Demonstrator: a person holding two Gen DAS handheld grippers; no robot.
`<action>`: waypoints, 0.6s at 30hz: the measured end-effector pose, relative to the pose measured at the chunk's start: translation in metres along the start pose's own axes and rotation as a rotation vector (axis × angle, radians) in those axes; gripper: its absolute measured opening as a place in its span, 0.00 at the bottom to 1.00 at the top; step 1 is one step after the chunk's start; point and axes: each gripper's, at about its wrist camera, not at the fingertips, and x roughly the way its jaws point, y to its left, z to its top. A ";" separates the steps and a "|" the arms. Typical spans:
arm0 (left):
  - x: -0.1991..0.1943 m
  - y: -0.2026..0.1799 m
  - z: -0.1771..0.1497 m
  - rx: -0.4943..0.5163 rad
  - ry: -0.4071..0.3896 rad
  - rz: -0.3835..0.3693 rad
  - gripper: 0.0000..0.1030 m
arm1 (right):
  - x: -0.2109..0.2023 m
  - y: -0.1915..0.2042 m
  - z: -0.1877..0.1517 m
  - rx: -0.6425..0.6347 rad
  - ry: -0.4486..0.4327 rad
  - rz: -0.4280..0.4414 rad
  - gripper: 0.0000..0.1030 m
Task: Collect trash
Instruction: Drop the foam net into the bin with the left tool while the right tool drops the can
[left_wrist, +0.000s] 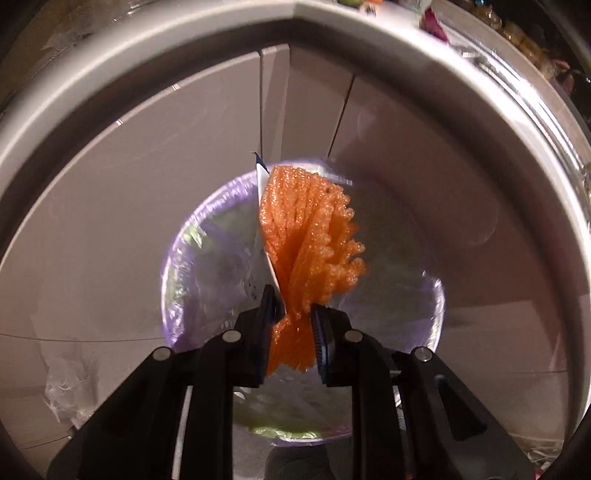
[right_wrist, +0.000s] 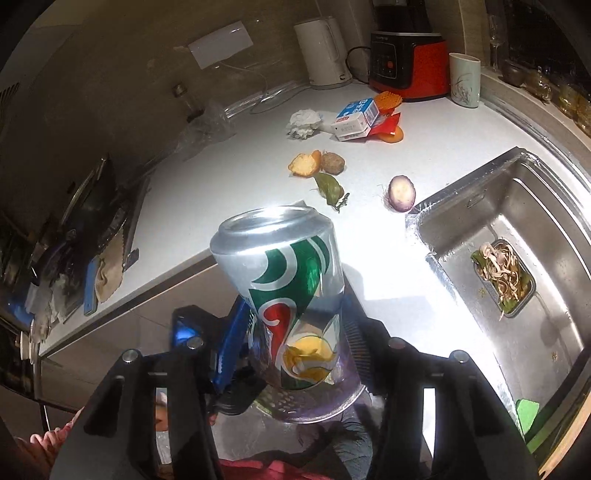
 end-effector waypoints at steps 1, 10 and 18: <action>0.011 -0.002 -0.003 0.017 0.021 0.004 0.19 | -0.002 0.001 -0.001 0.000 -0.001 -0.008 0.51; 0.055 0.000 -0.014 0.004 0.121 -0.032 0.24 | 0.023 0.014 -0.008 -0.009 0.051 0.005 0.50; 0.035 0.013 -0.016 -0.040 0.098 -0.034 0.67 | 0.033 0.015 -0.006 -0.018 0.069 0.013 0.50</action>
